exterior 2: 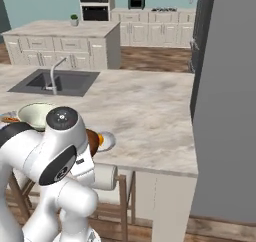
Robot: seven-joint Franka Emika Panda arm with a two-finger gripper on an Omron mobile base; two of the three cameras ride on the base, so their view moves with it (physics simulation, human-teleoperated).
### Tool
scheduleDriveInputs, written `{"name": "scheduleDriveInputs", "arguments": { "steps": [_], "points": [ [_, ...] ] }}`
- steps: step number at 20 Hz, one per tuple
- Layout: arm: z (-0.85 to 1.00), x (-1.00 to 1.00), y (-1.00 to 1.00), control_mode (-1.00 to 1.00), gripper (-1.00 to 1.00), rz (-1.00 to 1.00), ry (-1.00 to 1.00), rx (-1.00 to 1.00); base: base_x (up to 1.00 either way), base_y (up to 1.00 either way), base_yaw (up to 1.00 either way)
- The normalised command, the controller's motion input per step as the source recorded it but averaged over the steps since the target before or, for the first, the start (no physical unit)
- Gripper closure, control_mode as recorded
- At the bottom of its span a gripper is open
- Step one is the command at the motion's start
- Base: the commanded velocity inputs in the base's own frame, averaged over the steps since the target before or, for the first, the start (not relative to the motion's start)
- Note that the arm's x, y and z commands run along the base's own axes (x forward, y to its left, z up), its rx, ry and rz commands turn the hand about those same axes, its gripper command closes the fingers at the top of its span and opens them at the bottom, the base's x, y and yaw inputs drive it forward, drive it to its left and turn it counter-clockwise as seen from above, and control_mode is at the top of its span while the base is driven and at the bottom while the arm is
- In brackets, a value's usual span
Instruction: Take the smaller bowl and place it next to the appetizer plate on the dining counter , and place the larger bowl next to the plate with cooked food.
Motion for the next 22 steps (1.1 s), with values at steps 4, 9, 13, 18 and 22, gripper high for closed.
{"name": "scheduleDriveInputs", "arguments": {
  "steps": [4,9,13,18,22],
  "points": [
    [0.00,0.00,0.00,-1.00,1.00,0.17,-0.01,0.01,0.00,0.00,0.22],
    [0.00,0.06,-0.03,-1.00,1.00,-0.05,-0.23,0.00,0.00,0.00,0.00],
    [0.00,0.44,-0.17,-1.00,1.00,-0.34,-0.11,0.00,0.00,0.00,0.00],
    [-0.02,0.55,-0.46,-1.00,1.00,-0.42,-0.01,0.03,0.00,0.00,0.00],
    [-0.11,0.06,-0.75,-1.00,1.00,-0.03,0.00,0.19,0.00,0.00,0.00]
  ]
}}
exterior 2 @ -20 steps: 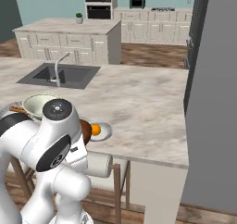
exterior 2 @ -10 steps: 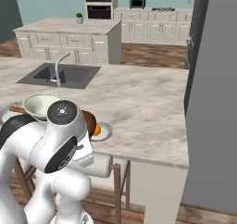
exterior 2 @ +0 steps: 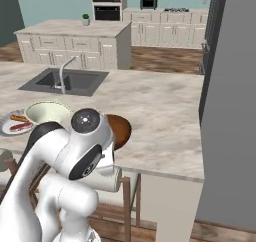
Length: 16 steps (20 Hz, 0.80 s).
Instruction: Take the smaller bowl and place it next to the appetizer plate on the dining counter , and place the larger bowl next to the plate with cooked food.
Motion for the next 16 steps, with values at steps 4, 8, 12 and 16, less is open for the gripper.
{"name": "scheduleDriveInputs", "arguments": {
  "steps": [4,8,12,16],
  "points": [
    [-0.29,0.41,-0.35,-1.00,1.00,0.23,0.00,0.12,0.00,0.00,0.00],
    [-0.33,0.88,-0.10,-1.00,1.00,0.29,0.01,0.04,0.00,0.00,0.00],
    [-0.45,0.94,-0.04,-1.00,1.00,0.23,0.02,0.00,0.00,0.00,0.00],
    [-0.55,0.62,0.00,-1.00,1.00,0.11,0.00,0.00,0.00,0.00,0.00]
  ]
}}
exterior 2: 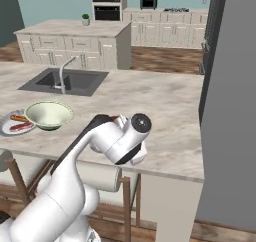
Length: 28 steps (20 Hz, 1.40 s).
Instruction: Take the smaller bowl and place it next to the appetizer plate on the dining counter , and place the larger bowl next to the plate with cooked food.
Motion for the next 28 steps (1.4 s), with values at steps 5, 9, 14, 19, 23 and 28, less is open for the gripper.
{"name": "scheduleDriveInputs", "arguments": {
  "steps": [5,9,14,19,23,28],
  "points": [
    [-0.40,0.42,0.00,-1.00,1.00,0.05,0.00,0.00,0.00,0.00,0.00],
    [-0.44,0.30,0.02,-1.00,1.00,0.01,0.00,-0.02,0.00,0.00,0.00],
    [-0.44,0.19,0.00,-1.00,1.00,0.01,0.00,-0.04,0.00,0.00,0.00],
    [-0.21,0.22,-0.20,-1.00,1.00,0.03,0.00,-0.01,0.00,0.00,0.00],
    [-0.02,0.22,-0.36,-1.00,1.00,0.01,0.00,0.00,0.00,0.00,0.00],
    [-0.09,0.25,-0.11,-1.00,1.00,0.00,0.00,-0.02,0.00,0.00,0.00]
  ]
}}
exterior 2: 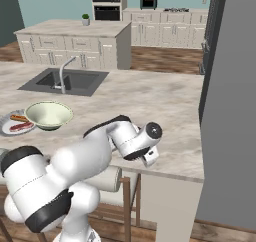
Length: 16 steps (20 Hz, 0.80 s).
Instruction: Take the smaller bowl and place it next to the appetizer plate on the dining counter , and place the larger bowl next to the plate with cooked food.
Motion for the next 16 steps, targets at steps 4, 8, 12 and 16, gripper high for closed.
{"name": "scheduleDriveInputs", "arguments": {
  "steps": [4,8,12,16],
  "points": [
    [-0.22,0.17,0.09,-1.00,1.00,0.00,0.00,-0.11,0.00,0.00,0.00],
    [-0.23,0.01,0.15,-1.00,1.00,0.00,0.00,-0.12,0.00,0.00,0.00],
    [-0.12,0.05,0.16,-1.00,1.00,0.00,0.00,-0.08,0.00,0.00,0.00],
    [-0.03,0.18,0.30,-1.00,1.00,0.00,0.00,-0.08,0.00,0.00,0.00]
  ]
}}
